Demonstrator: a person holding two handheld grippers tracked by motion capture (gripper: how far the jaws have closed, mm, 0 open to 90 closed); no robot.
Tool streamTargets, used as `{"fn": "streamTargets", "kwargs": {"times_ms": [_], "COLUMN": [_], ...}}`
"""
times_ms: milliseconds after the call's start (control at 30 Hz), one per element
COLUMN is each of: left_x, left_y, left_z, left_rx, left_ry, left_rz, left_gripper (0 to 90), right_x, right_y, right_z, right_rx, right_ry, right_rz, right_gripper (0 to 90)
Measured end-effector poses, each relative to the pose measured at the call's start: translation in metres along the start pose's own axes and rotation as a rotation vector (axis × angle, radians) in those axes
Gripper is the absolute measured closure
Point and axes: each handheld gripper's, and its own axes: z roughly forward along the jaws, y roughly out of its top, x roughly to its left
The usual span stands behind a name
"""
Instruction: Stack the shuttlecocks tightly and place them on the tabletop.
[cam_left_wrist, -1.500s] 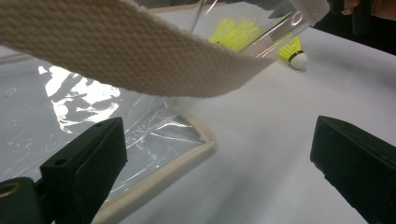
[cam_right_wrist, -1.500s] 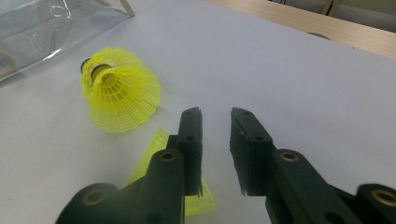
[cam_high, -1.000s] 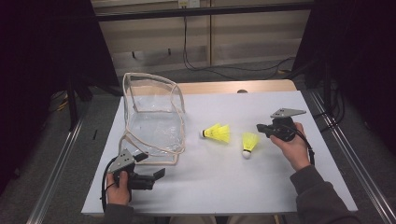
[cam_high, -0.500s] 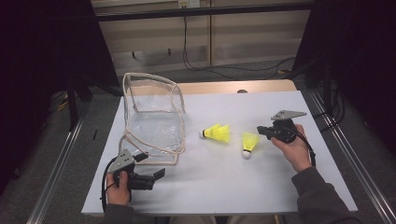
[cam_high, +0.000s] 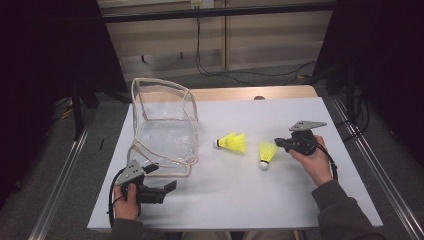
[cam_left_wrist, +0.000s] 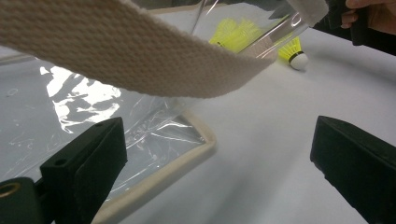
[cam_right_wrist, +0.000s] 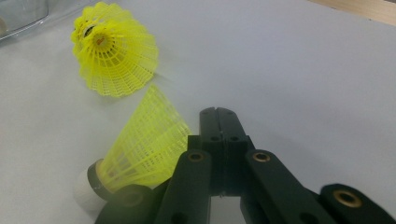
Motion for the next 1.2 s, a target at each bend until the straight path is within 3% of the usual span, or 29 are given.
{"fn": "streamTargets", "kwargs": {"times_ms": [1200], "left_x": [0.000], "left_y": [0.000], "left_z": [0.000], "left_rx": [-0.002], "left_ry": [0.003], "left_rz": [0.001], "left_gripper": [3.7], "right_x": [0.016], "right_y": [-0.014], "right_z": [-0.017], "right_rx": [-0.009], "right_ry": [0.061], "right_rz": [-0.039], "right_gripper": [90.0]}}
